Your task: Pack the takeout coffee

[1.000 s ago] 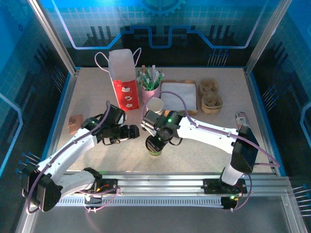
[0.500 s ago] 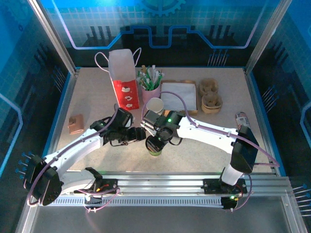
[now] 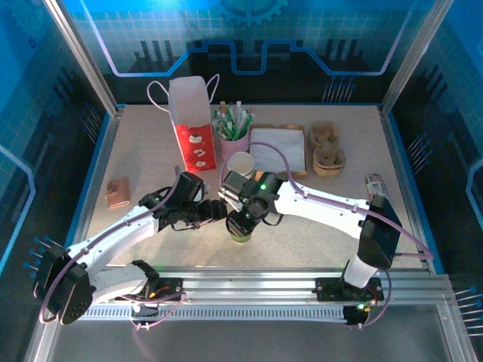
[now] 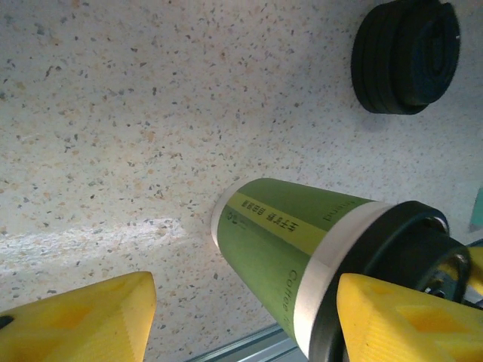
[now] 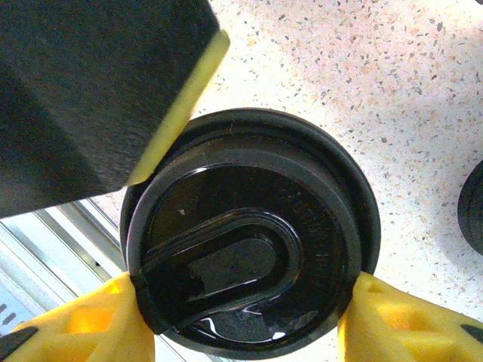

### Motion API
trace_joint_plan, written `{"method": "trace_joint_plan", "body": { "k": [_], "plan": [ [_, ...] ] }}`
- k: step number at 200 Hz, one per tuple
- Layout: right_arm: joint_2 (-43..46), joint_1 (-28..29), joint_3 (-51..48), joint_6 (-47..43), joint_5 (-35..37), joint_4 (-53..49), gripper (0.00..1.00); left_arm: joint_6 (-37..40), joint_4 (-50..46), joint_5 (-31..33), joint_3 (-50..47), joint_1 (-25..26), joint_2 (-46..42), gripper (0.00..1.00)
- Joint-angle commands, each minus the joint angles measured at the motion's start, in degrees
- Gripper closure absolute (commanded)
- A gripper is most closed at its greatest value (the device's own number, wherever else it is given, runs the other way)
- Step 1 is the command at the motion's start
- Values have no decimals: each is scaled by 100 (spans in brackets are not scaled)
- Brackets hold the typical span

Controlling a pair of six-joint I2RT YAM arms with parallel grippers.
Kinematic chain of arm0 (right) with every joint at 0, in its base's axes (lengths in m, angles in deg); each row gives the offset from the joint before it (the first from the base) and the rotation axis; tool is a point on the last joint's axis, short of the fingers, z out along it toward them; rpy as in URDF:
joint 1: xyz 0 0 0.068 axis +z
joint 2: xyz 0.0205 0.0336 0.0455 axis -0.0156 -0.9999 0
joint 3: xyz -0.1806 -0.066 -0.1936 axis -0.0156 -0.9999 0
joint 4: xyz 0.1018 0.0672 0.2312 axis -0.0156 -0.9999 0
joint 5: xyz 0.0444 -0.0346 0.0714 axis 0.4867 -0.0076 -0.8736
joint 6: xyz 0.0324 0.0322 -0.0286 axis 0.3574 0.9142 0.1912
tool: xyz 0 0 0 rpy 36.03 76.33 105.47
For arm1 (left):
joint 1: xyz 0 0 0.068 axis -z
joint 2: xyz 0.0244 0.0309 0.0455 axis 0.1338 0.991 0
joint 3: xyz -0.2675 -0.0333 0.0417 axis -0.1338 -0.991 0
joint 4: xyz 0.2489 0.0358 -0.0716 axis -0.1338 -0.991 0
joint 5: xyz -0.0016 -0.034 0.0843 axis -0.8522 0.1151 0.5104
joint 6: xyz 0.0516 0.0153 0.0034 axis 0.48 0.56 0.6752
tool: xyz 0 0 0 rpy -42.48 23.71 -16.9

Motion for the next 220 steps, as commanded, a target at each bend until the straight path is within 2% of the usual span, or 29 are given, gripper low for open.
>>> {"method": "trace_joint_plan", "body": {
  "k": [1, 39, 67, 135, 194, 220],
  "plan": [
    [-620, -27, -393, -69, -106, -108, 61, -192, 119, -108, -110, 37, -294, 36],
    [-677, -36, -368, -77, -87, -124, 61, -439, 338, -248, -276, 48, -591, 41],
    [-670, -44, -377, -69, -73, -134, 62, -558, 543, -407, -463, 65, -567, 47],
    [-669, -44, -396, -73, -78, -143, 62, -599, 776, -481, -660, 134, -402, 53],
    [-671, -61, -430, -64, -73, -116, 62, -586, 846, -479, -941, 158, -295, 65],
    [-667, -69, -413, -73, -54, -133, 62, -463, 621, -340, -850, 155, -315, 64]
  ]
}}
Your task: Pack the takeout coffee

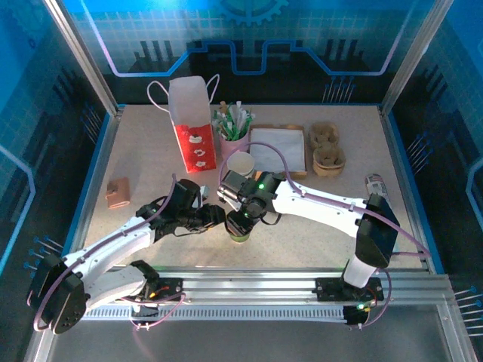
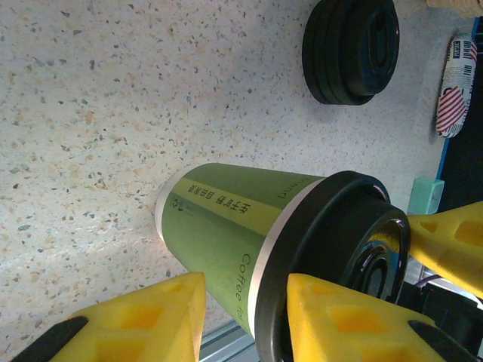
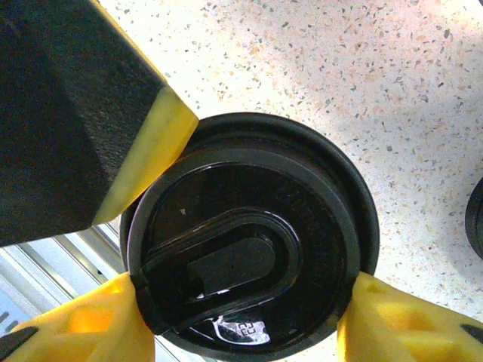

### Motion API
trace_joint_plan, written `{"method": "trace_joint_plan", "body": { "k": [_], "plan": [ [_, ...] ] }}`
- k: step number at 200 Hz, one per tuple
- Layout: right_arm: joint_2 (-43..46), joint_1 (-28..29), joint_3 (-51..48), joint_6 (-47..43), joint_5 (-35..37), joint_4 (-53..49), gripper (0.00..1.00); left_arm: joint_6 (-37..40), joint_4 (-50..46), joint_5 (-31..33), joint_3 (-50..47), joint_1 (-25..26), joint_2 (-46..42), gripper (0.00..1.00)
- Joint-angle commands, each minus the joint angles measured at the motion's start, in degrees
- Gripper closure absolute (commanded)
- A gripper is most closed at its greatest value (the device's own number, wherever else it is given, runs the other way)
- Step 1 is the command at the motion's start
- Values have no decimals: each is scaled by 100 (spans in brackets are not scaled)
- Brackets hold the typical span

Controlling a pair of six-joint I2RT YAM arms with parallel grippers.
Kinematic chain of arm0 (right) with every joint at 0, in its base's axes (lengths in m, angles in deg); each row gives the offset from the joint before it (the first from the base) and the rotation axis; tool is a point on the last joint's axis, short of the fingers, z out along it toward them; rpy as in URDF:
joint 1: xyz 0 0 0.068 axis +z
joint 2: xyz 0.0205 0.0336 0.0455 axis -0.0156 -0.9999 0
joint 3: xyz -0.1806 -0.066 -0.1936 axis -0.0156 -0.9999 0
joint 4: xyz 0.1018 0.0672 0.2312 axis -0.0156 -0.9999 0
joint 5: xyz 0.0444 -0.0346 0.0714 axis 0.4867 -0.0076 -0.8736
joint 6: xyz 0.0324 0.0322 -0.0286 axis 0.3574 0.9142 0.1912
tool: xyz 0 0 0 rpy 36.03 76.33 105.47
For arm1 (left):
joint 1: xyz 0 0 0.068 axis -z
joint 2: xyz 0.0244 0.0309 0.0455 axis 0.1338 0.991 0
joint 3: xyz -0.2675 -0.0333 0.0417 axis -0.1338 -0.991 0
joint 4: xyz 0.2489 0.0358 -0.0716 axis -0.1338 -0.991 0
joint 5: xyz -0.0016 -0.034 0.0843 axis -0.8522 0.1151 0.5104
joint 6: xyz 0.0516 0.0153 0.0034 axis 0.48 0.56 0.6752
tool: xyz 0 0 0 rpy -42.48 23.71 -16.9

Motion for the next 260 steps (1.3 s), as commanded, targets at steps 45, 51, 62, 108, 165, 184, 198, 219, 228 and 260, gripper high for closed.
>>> {"method": "trace_joint_plan", "body": {
  "k": [45, 51, 62, 108, 165, 184, 198, 219, 228, 260],
  "plan": [
    [-491, -59, -454, -58, 4, -217, 62, 789, -1470, 637, 837, -74, -30, 47],
    [-488, -60, -461, -50, 4, -209, 62, 879, -1577, 687, 978, -135, -52, 45],
    [-477, -60, -471, -40, 12, -200, 62, 1037, -1770, 771, 1202, -280, -120, 40],
    [-263, -119, -457, 0, 48, -190, 62, 1688, -2478, 1299, 2024, -973, -467, 22],
    [145, -174, -387, 30, 93, -343, 62, 2133, -2863, 1725, 2446, -1183, -505, 20],
    [285, -204, -425, 59, 161, -399, 62, 2168, -2876, 1738, 2484, -1210, -483, 20],
    [398, -240, -463, 83, 214, -447, 62, 2203, -2885, 1756, 2524, -1218, -472, 20],
    [557, -296, -527, 101, 250, -485, 62, 2276, -2919, 1793, 2584, -1231, -444, 20],
    [616, -325, -546, 109, 264, -505, 62, 2294, -2929, 1805, 2602, -1243, -431, 20],
    [793, -363, -616, 142, 348, -641, 62, 2321, -2912, 1781, 2618, -1263, -409, 20]
  ]
}}
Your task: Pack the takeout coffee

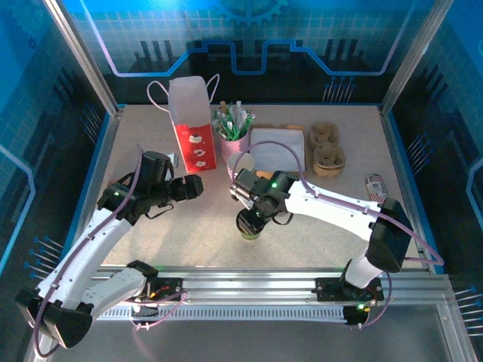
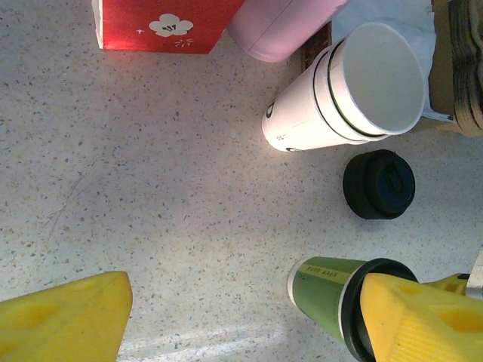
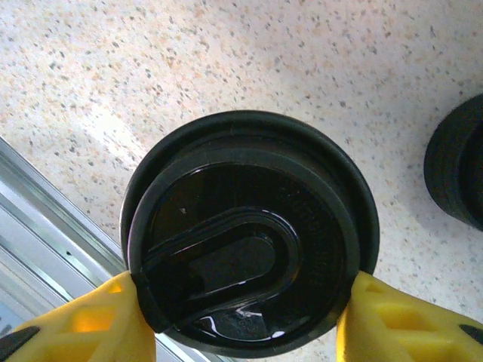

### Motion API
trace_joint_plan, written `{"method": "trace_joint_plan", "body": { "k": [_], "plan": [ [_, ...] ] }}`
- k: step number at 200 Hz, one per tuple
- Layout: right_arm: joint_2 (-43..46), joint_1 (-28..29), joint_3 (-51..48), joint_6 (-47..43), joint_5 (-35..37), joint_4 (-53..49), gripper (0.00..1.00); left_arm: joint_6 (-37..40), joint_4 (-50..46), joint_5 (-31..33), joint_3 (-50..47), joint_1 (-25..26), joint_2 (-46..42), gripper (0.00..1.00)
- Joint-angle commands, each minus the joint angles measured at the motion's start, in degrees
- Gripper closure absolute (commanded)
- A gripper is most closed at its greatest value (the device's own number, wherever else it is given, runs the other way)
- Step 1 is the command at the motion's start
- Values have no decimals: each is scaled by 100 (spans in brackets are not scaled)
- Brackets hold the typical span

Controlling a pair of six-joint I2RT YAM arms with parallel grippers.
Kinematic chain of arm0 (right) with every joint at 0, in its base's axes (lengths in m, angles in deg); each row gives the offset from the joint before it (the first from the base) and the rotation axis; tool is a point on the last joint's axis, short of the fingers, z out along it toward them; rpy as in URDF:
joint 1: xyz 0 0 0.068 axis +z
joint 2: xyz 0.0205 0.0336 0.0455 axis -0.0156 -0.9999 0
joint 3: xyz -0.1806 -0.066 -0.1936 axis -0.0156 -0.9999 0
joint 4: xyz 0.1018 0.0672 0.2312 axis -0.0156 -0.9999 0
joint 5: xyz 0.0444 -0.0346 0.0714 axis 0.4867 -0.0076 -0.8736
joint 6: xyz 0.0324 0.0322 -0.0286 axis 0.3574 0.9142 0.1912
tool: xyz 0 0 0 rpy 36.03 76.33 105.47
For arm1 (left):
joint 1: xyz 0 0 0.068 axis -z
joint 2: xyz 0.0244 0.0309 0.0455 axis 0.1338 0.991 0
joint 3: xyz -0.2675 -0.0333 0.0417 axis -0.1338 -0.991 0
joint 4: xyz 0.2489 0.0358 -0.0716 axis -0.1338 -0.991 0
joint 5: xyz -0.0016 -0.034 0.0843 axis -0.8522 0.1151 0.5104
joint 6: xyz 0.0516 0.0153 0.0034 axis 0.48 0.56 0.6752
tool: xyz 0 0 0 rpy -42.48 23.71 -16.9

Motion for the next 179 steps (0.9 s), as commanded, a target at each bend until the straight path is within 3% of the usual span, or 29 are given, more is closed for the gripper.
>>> {"method": "trace_joint_plan", "body": {
  "k": [1, 84, 179],
  "plan": [
    [216, -79, -147, 91, 208, -439, 62, 172, -116, 94, 172, -63, 37, 20],
    [1131, -665, -714, 206, 310, -617, 62, 181, -12, -52, 126, -66, 134, 20],
    [2326, -2962, -1132, 71, 461, -856, 63, 436, -41, -361, 580, -71, 604, 20]
  ]
}}
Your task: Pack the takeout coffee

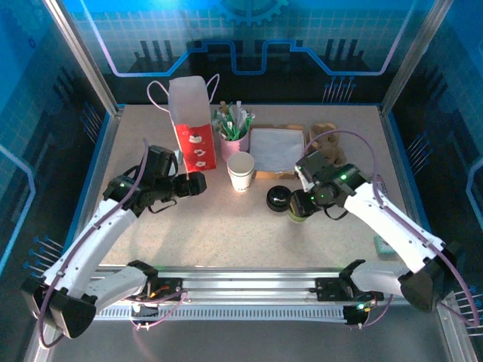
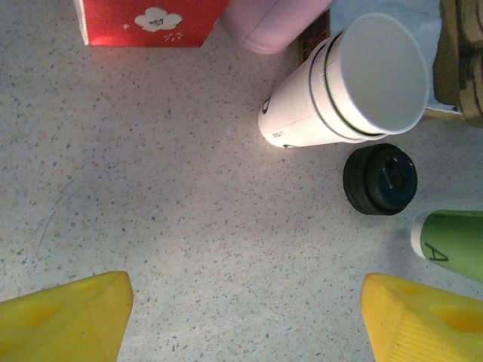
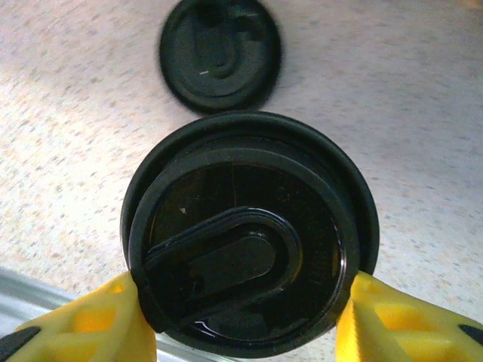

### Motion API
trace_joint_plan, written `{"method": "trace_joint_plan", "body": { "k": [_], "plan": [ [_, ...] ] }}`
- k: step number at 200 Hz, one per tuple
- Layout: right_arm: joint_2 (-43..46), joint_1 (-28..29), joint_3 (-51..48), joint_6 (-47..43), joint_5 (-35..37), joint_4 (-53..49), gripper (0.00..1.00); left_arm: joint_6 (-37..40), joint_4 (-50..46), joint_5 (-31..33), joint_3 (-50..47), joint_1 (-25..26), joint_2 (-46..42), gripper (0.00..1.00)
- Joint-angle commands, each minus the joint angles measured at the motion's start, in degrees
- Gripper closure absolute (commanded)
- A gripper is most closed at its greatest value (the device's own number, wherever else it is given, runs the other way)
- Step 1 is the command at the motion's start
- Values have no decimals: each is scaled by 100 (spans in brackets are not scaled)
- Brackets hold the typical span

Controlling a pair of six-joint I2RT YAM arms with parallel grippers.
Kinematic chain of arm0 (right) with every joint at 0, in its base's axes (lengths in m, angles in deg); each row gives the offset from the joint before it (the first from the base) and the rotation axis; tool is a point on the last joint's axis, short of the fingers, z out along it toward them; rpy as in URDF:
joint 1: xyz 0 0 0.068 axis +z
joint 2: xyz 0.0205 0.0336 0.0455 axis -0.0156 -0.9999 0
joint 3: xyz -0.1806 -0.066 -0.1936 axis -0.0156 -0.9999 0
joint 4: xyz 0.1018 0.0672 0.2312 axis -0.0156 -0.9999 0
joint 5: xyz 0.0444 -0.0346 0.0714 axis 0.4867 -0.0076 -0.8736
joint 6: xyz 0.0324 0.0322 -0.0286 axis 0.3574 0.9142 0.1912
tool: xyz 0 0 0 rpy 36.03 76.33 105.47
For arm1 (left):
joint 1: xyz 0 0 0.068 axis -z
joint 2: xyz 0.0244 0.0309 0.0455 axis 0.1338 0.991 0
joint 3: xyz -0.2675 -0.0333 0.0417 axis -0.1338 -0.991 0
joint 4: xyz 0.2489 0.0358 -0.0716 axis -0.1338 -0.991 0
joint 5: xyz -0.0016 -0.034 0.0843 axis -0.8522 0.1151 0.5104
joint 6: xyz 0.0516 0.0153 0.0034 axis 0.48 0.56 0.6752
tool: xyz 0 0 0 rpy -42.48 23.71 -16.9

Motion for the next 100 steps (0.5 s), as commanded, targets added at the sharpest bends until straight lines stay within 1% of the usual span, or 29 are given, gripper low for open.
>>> {"method": "trace_joint_plan", "body": {
  "k": [1, 37, 58, 84, 100],
  "plan": [
    [120, -511, -37, -37, 153, -182, 63, 285, -46, -180, 324, -49, 149, 20],
    [96, -1393, -41, -18, 99, 41, 64, 382, 21, -343, 336, -97, 315, 20],
    [-4, -1770, 42, -30, 87, 180, 65, 394, 115, -501, 222, -206, 306, 20],
    [-321, -1971, 154, -13, 178, 300, 65, 395, 180, -669, 115, -291, 280, 20],
    [-493, -2140, 159, 4, 30, 421, 65, 389, 195, -724, 81, -309, 246, 20]
  ]
}}
